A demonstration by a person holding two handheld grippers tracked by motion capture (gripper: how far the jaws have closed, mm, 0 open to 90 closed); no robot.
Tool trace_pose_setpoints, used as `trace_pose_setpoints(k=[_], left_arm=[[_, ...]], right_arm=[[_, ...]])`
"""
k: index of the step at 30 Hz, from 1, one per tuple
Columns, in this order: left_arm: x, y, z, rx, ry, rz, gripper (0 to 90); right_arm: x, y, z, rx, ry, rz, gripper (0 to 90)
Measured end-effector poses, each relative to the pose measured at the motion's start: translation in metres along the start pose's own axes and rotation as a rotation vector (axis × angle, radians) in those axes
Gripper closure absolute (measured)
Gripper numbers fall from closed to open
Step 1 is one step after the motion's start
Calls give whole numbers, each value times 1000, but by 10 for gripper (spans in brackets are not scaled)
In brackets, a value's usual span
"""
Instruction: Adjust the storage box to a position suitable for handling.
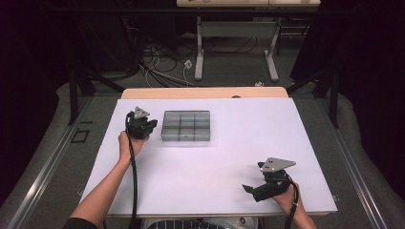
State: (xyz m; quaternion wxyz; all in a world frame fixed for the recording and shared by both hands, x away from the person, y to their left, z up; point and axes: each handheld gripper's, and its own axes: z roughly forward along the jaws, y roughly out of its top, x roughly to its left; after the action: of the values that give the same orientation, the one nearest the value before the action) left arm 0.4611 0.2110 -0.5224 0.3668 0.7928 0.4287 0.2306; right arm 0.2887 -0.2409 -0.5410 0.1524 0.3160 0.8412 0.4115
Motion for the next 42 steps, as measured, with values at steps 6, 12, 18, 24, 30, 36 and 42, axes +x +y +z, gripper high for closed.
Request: trace_pose_setpoints(k=[6, 12, 18, 24, 30, 36, 42], left_arm=[[2, 0, 14, 39, 10, -5, 900], [2, -3, 26, 54, 6, -26, 900], [-1, -2, 35, 78, 7, -2, 900], [-4, 0, 39, 88, 10, 4, 900], [-3, -2, 41, 94, 11, 0, 900], [-4, -1, 41, 91, 12, -3, 900], [-4, -1, 41, 90, 15, -11, 900]], right_arm=[[0, 0, 0, -4, 3, 3, 0], [0, 0, 0, 1, 7, 2, 0], [-1, 0, -1, 4, 7, 1, 0], [-1, 0, -1, 2, 3, -2, 0], [-1, 0, -1, 1, 3, -1, 0], [-1, 0, 0, -5, 1, 4, 0], [-1, 0, 0, -4, 4, 5, 0]])
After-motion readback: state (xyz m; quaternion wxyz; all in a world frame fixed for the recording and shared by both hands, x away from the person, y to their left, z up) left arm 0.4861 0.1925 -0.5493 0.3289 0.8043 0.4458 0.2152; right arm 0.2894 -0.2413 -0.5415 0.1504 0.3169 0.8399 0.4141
